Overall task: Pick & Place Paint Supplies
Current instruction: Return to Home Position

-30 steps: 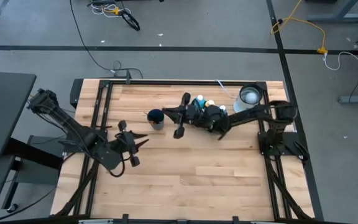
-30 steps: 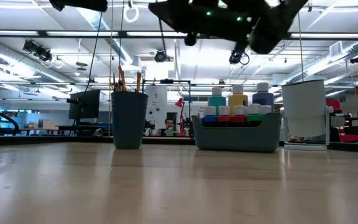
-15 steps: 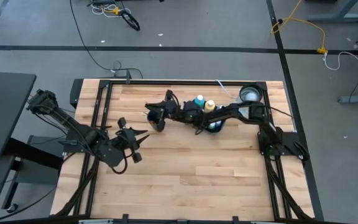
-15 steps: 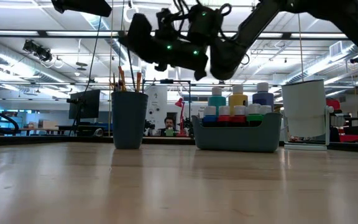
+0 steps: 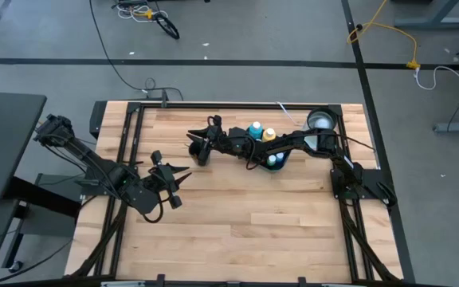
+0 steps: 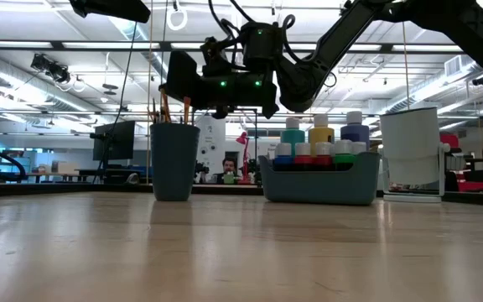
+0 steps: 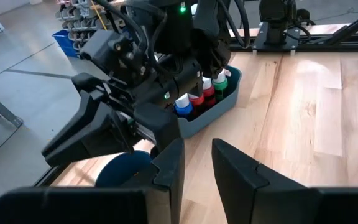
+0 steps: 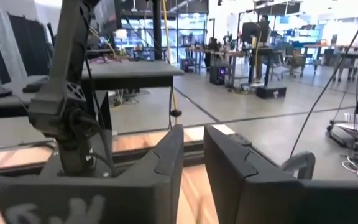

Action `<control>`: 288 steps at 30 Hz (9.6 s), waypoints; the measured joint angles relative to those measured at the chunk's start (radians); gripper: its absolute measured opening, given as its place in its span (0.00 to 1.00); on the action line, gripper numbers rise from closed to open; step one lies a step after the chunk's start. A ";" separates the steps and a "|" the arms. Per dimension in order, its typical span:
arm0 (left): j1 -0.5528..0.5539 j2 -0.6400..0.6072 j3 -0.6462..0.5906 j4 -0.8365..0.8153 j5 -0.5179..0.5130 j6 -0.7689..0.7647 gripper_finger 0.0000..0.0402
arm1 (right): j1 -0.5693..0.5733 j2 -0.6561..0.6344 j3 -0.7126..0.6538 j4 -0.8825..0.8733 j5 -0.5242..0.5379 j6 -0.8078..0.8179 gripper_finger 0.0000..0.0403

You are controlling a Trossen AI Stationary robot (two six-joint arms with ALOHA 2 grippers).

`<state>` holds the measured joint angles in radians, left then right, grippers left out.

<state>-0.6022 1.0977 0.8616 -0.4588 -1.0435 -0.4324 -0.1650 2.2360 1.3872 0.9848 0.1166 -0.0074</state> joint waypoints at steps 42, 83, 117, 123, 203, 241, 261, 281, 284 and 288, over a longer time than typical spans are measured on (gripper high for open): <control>0.046 -0.567 -0.360 0.383 0.155 0.309 0.21 | 0.246 -1.119 -0.676 -0.584 0.091 -0.173 0.11; 0.339 -0.904 -0.751 0.657 0.486 0.500 0.17 | 0.248 -2.005 -1.292 -0.586 -0.077 -0.103 0.11; 0.419 -0.906 -0.814 0.767 0.587 0.514 0.17 | 0.248 -2.042 -1.293 -0.767 -0.273 -0.026 0.11; 0.419 -0.905 -0.801 0.735 0.572 0.546 0.17 | 0.248 -2.116 -1.293 -0.835 -0.271 -0.062 0.11; 0.419 -0.902 -0.855 0.600 0.690 0.566 0.17 | 0.248 -2.194 -1.293 -1.015 -0.256 -0.054 0.11; 0.419 -0.902 -0.855 0.599 0.689 0.566 0.17 | 0.247 -2.194 -1.293 -1.014 -0.256 -0.054 0.11; 0.419 -0.902 -0.855 0.599 0.690 0.566 0.17 | 0.248 -2.194 -1.293 -1.015 -0.256 -0.054 0.11; 0.419 -0.902 -0.855 0.599 0.690 0.566 0.17 | 0.247 -2.194 -1.293 -1.015 -0.256 -0.054 0.11; 0.419 -0.902 -0.855 0.599 0.689 0.569 0.17 | 0.247 -2.194 -1.293 -1.014 -0.256 -0.054 0.11; 0.418 -0.902 -0.855 0.599 0.689 0.567 0.17 | 0.247 -2.194 -1.293 -1.015 -0.256 -0.054 0.11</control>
<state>-0.1837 0.1959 0.0063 0.1406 -0.3542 0.1345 0.0822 0.0418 0.0944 -0.0299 -0.1390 -0.0614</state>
